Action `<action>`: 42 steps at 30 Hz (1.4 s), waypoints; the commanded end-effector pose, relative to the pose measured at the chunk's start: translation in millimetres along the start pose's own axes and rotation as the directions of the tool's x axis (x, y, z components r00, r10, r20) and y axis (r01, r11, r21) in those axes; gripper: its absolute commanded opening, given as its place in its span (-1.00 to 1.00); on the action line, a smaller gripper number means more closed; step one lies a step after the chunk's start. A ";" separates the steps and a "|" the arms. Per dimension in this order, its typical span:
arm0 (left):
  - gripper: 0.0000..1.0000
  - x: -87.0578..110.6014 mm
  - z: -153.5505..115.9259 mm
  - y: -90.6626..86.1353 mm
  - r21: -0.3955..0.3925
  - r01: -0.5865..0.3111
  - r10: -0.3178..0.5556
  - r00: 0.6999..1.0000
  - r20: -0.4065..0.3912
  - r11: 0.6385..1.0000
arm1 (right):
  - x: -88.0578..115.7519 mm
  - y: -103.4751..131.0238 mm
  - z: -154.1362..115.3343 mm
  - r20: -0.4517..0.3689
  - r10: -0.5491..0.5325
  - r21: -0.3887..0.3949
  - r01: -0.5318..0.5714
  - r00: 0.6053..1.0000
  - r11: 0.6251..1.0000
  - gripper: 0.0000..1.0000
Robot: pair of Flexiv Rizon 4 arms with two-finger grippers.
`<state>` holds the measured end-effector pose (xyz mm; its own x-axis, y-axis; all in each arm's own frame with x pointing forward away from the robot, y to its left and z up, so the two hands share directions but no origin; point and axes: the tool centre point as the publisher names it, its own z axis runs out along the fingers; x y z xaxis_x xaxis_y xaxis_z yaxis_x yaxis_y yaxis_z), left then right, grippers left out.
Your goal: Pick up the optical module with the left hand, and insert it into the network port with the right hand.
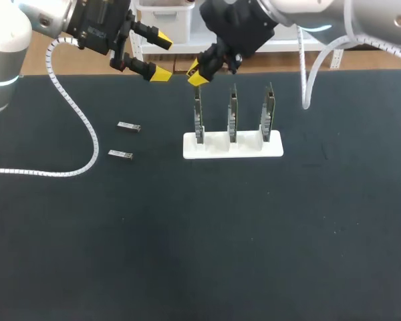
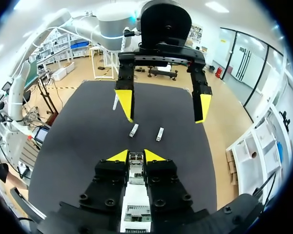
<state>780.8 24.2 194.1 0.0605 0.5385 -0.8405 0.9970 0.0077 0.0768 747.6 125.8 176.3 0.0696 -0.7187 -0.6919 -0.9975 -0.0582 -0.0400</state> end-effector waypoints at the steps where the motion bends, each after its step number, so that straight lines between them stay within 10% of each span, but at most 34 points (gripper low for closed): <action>1: 1.00 -0.9 -0.1 0.2 0.000 0.002 -0.002 1.000 -0.005 1.000 | 1.3 6.6 0.8 0.000 0.004 0.020 -0.004 1.000 1.000 -1.00; 42: 1.00 -0.9 -0.1 0.2 0.000 0.002 -0.002 1.000 -0.005 1.000 | 9.0 -6.4 6.9 0.027 0.010 -0.011 -0.010 1.000 1.000 -1.00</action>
<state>780.7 24.1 194.1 0.0605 0.5385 -0.8405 0.9970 0.0077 0.0767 752.0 123.7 166.6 0.0604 -0.7014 -0.7102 -0.9980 -0.0560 -0.0295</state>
